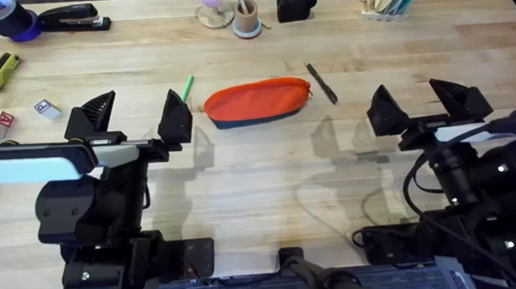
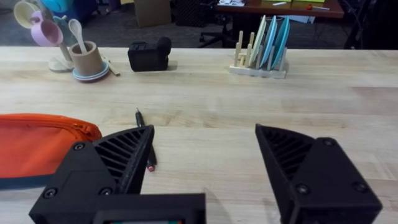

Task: Unzip the bag, pick up the pens from the table one at a time and place them inside, then zip the bag closed.

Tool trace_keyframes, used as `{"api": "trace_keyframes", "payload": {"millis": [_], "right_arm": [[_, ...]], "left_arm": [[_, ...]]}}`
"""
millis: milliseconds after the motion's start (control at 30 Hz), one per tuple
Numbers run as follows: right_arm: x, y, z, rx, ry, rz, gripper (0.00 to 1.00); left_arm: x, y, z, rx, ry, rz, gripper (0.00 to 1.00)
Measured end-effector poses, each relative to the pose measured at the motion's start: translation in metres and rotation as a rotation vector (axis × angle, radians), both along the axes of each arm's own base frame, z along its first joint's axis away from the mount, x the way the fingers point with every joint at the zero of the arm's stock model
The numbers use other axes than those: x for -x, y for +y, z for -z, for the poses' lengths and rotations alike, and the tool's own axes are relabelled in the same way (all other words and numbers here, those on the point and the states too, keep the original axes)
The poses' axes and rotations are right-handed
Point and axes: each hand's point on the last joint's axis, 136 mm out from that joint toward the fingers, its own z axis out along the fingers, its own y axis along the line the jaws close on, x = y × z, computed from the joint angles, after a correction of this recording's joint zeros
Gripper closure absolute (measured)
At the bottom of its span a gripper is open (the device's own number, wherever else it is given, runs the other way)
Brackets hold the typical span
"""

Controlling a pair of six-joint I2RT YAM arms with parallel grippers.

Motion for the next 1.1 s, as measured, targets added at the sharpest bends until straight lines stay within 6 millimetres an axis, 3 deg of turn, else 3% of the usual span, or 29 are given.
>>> {"api": "trace_keyframes", "payload": {"millis": [733, 800, 900, 1100], "right_arm": [[0.001, 0.0, 0.003, -0.001, 0.018, 0.001, 0.005], [0.004, 0.0, 0.0, 0.007, 0.042, -0.003, 0.005], [0.006, 0.0, -0.007, 0.018, 0.059, -0.005, 0.005], [0.003, 0.001, -0.04, 0.033, 0.08, -0.008, 0.005]], "left_arm": [[0.0, 0.0, 0.0, -0.003, 0.001, 0.0, 0.008], [0.004, 0.0, 0.008, -0.003, 0.072, 0.001, 0.008], [0.009, 0.0, -0.003, -0.003, 0.094, 0.001, 0.008], [0.017, 0.0, -0.032, -0.003, 0.14, 0.001, 0.007]]}}
